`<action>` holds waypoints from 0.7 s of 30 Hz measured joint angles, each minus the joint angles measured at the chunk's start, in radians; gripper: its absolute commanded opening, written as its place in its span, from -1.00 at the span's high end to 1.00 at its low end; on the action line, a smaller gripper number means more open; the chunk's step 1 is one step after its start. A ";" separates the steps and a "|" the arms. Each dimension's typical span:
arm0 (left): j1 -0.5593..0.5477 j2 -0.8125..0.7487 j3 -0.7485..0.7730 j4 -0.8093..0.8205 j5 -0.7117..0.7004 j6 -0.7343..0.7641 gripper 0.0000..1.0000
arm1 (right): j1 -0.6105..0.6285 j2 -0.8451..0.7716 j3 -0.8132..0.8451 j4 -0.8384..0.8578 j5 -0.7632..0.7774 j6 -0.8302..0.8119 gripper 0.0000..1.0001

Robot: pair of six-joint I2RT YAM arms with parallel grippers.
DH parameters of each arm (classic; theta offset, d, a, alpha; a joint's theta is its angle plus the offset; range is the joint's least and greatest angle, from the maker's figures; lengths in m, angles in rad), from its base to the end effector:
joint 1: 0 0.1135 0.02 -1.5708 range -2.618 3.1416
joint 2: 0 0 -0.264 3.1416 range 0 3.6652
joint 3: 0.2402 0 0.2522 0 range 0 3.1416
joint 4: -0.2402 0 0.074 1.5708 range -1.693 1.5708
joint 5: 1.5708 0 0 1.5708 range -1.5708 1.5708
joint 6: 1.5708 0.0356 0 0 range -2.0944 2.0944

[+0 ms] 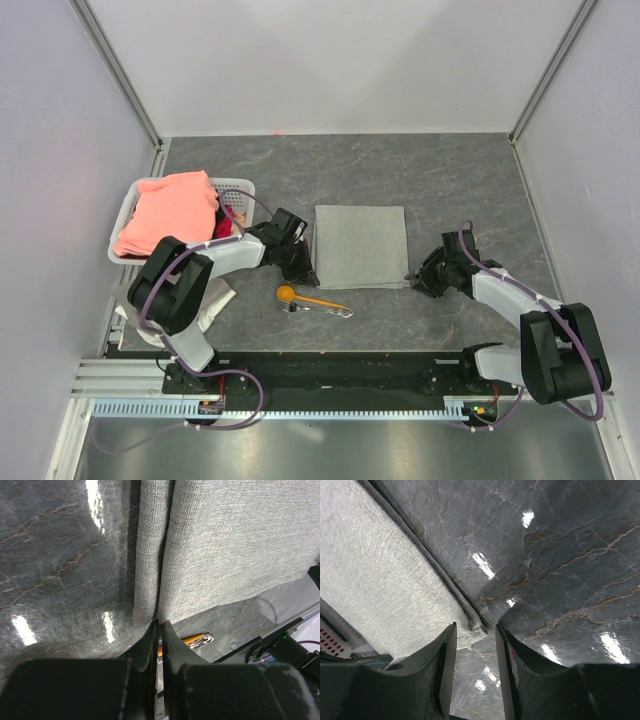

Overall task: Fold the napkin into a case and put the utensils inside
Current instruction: Pick up the rectangle-folded napkin from the center of the board.

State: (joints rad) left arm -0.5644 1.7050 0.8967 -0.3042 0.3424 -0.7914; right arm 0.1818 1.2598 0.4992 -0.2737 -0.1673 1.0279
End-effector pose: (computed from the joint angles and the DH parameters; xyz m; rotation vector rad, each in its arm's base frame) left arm 0.2602 -0.1789 0.1430 -0.2113 2.8815 -0.8111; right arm 0.2092 0.0445 0.1457 1.0626 2.5132 0.6145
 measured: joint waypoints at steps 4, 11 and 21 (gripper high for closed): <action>0.000 -0.003 -0.002 0.001 0.001 0.000 0.88 | -0.001 0.009 -0.004 0.024 -0.008 0.028 0.09; 0.000 -0.004 -0.002 0.005 0.005 0.000 0.88 | -0.001 0.009 -0.020 0.059 -0.020 0.057 0.13; 0.000 -0.005 -0.002 0.008 0.008 0.000 0.84 | -0.001 0.018 -0.037 0.079 -0.019 0.072 0.75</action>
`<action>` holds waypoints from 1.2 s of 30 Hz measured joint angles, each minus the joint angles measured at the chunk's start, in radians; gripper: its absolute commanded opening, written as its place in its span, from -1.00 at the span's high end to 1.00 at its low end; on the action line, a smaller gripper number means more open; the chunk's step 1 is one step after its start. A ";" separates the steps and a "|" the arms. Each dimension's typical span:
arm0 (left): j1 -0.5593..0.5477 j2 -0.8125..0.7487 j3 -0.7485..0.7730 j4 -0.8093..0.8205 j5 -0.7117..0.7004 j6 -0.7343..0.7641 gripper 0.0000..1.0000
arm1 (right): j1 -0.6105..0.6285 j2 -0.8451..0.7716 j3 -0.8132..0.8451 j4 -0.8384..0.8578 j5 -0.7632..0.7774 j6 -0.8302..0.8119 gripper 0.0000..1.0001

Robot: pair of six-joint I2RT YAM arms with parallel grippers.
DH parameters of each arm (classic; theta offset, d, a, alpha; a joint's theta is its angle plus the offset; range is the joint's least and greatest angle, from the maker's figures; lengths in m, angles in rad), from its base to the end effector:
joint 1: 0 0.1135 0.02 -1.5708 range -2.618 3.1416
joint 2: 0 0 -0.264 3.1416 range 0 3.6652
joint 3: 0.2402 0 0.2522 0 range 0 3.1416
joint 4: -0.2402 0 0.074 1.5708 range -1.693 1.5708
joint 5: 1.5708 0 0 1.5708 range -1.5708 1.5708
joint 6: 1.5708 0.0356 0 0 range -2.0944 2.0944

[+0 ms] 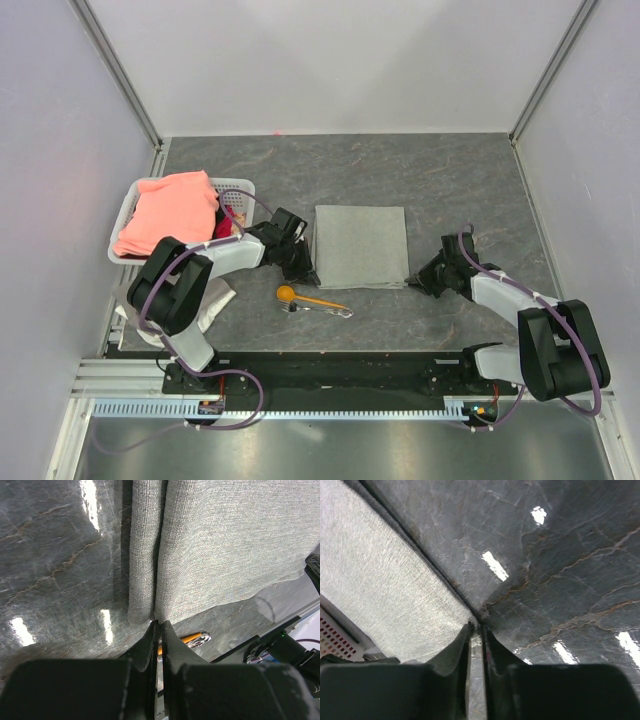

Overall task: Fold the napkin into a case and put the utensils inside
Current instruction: Pick up the rectangle-folded napkin from the center of the board.

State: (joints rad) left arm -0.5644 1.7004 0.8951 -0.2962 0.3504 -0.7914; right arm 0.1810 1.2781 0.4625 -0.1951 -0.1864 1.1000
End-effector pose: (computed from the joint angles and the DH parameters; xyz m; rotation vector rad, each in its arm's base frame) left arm 0.2602 -0.1792 0.1444 -0.2049 2.8734 -0.8283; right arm 0.2086 0.0449 0.1367 1.1420 2.4729 0.6721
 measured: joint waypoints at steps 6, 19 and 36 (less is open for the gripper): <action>0.000 -0.018 -0.003 0.000 0.000 0.000 0.45 | 0.000 0.001 -0.003 -0.001 0.002 -0.007 1.00; 0.000 -0.051 -0.006 0.000 0.003 -0.001 0.26 | 0.000 0.000 -0.002 0.001 0.002 -0.035 1.00; 0.000 -0.010 0.023 -0.003 0.029 -0.001 0.96 | -0.001 0.000 0.008 0.002 -0.018 -0.124 1.00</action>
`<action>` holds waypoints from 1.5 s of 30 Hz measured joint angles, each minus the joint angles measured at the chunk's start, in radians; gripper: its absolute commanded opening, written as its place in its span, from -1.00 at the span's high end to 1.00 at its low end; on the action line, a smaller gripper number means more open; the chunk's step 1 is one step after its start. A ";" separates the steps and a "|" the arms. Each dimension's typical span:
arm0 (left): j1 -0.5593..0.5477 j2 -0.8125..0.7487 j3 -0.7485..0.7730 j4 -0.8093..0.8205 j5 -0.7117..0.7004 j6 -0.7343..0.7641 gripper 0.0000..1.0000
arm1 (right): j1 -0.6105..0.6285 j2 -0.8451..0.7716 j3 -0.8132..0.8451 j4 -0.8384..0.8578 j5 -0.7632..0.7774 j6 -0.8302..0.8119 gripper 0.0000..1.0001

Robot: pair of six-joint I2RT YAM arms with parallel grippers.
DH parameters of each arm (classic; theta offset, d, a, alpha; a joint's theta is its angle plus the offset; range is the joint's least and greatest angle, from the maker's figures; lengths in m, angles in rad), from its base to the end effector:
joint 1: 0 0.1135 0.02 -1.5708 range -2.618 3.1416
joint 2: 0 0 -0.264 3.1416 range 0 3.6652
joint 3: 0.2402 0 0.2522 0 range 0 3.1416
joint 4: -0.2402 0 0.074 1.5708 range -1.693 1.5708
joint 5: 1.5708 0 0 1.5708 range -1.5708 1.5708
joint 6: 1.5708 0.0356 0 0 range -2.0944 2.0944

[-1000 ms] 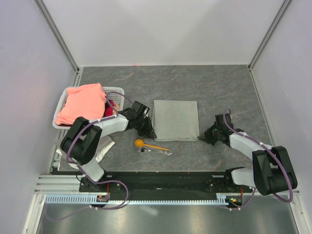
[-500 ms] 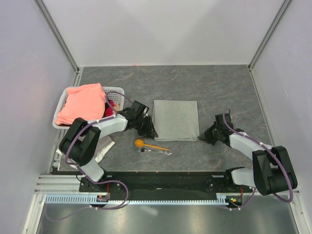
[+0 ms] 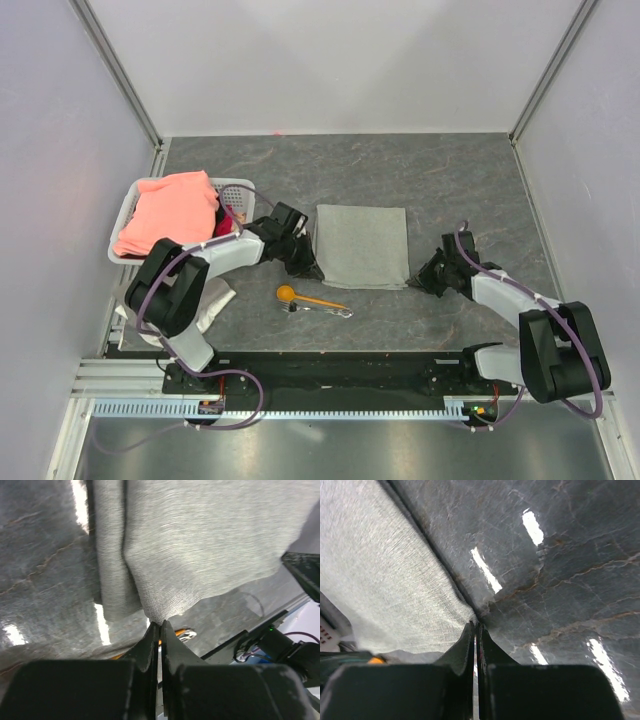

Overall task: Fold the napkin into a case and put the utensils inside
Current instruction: Pick up the rectangle-folded napkin from the center of the board, then fold the rectangle-folded napkin at the center of the board.

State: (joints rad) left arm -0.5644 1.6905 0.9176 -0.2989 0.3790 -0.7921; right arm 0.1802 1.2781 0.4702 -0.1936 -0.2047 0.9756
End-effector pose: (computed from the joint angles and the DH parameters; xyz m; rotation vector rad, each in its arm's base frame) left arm 0.2633 -0.1823 0.1535 -0.1858 2.8535 -0.8832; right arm 0.2104 0.0457 0.1390 0.9699 2.5181 0.6632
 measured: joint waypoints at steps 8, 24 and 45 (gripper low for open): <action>0.044 -0.019 0.161 -0.007 0.025 0.000 0.96 | 0.000 -0.008 0.149 -0.082 -0.002 -0.116 1.00; 0.212 0.325 0.826 -0.008 0.126 0.001 0.96 | -0.058 0.436 0.813 -0.078 -0.028 -0.196 1.00; 0.240 0.065 0.255 0.068 0.274 -0.007 0.96 | -0.065 0.306 0.698 -0.158 -0.159 -0.271 1.00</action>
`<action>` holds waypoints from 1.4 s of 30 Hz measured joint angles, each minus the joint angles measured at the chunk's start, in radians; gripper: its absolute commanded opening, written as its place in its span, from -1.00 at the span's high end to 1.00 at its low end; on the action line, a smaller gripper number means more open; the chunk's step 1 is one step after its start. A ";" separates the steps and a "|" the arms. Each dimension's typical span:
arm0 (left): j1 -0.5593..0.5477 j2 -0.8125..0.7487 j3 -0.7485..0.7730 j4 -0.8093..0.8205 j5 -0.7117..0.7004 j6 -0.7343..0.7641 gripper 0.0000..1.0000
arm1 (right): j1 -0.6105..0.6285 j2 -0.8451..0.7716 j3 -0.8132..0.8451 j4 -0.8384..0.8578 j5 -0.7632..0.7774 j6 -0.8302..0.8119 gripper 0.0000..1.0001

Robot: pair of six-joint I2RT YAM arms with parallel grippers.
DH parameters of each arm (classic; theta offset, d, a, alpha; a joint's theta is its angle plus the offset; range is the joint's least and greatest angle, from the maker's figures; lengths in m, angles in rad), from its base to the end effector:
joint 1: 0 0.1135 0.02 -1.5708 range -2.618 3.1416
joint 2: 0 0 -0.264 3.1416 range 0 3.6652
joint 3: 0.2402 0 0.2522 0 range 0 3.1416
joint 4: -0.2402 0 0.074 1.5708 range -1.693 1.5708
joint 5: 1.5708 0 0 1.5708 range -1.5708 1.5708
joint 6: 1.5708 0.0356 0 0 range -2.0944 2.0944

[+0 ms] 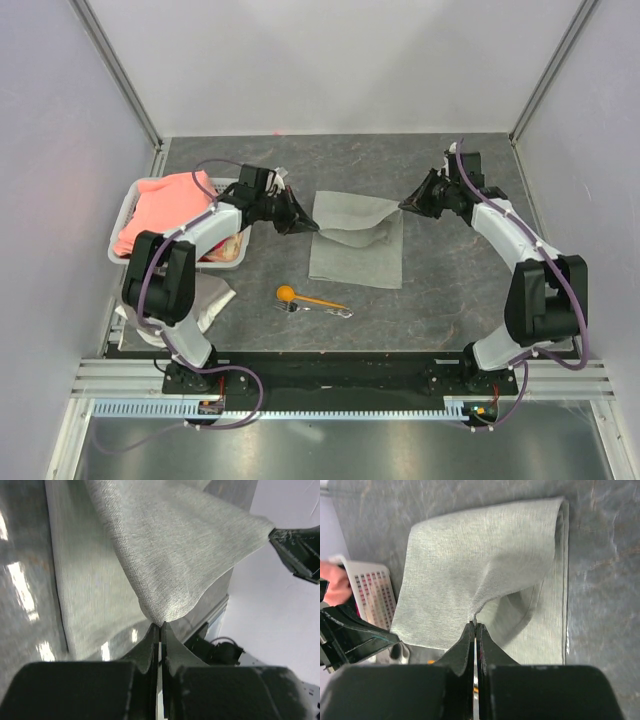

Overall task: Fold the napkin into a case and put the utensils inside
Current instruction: Fold the rectangle-folded napkin at the center of the board.

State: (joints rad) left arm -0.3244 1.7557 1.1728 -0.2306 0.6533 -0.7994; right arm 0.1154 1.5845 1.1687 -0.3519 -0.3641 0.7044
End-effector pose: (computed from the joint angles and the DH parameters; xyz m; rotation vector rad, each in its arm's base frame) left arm 0.3498 -0.1405 0.2139 -0.2655 2.5555 -1.2697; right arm 0.3453 0.0528 0.2589 0.5214 2.3704 0.8180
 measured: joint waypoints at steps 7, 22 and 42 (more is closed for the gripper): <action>-0.047 -0.073 -0.149 0.014 0.034 0.001 0.96 | 0.049 -0.111 -0.152 0.001 -0.010 -0.027 1.00; -0.043 -0.069 -0.159 -0.009 -0.036 0.009 0.96 | 0.190 -0.114 -0.483 0.213 -0.043 0.063 0.78; -0.037 -0.019 -0.090 -0.029 -0.106 0.034 0.96 | 0.195 -0.058 -0.547 0.341 -0.030 0.111 0.14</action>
State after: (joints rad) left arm -0.3614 1.7370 1.0828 -0.2600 0.5468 -0.7650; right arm 0.3107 1.5269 0.6220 -0.0105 -0.3939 0.8154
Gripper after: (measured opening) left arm 0.035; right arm 0.407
